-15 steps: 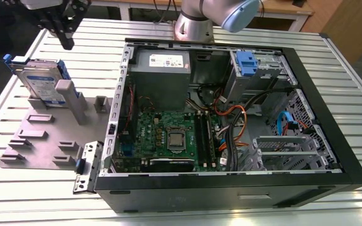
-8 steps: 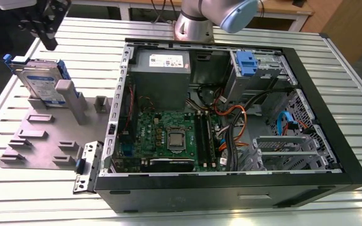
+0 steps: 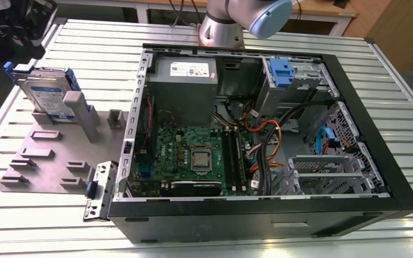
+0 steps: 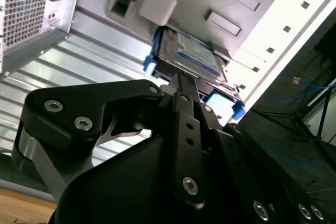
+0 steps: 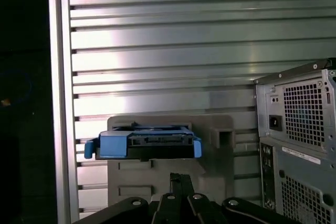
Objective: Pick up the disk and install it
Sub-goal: 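Reach for the disk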
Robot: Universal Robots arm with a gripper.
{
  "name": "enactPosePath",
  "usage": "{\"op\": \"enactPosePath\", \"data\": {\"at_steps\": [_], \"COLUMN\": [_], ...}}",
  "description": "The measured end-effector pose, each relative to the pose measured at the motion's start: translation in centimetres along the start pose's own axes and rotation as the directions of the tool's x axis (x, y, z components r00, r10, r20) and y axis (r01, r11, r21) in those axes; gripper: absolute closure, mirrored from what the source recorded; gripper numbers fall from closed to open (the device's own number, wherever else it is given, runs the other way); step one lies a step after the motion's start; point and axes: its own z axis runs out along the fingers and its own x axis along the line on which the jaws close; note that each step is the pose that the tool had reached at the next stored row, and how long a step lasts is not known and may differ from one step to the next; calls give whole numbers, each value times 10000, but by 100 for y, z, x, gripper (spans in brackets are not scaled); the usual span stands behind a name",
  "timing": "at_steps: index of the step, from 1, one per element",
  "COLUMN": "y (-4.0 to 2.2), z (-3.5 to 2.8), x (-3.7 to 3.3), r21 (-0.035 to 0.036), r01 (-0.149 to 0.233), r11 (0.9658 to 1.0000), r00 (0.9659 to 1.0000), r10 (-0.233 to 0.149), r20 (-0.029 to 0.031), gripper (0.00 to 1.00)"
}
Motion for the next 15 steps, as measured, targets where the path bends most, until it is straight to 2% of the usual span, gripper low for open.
{"op": "enactPosePath", "data": {"at_steps": [3,8,15], "y": [1,10,86], "z": [35,109,179], "x": [97,166,273], "r21": [10,21,33], "r01": [1,0,1], "r11": [10000,10000,10000], "r00": [10000,10000,10000], "r10": [-1,0,-1], "r20": [1,1,1], "gripper": [89,89,89]}}
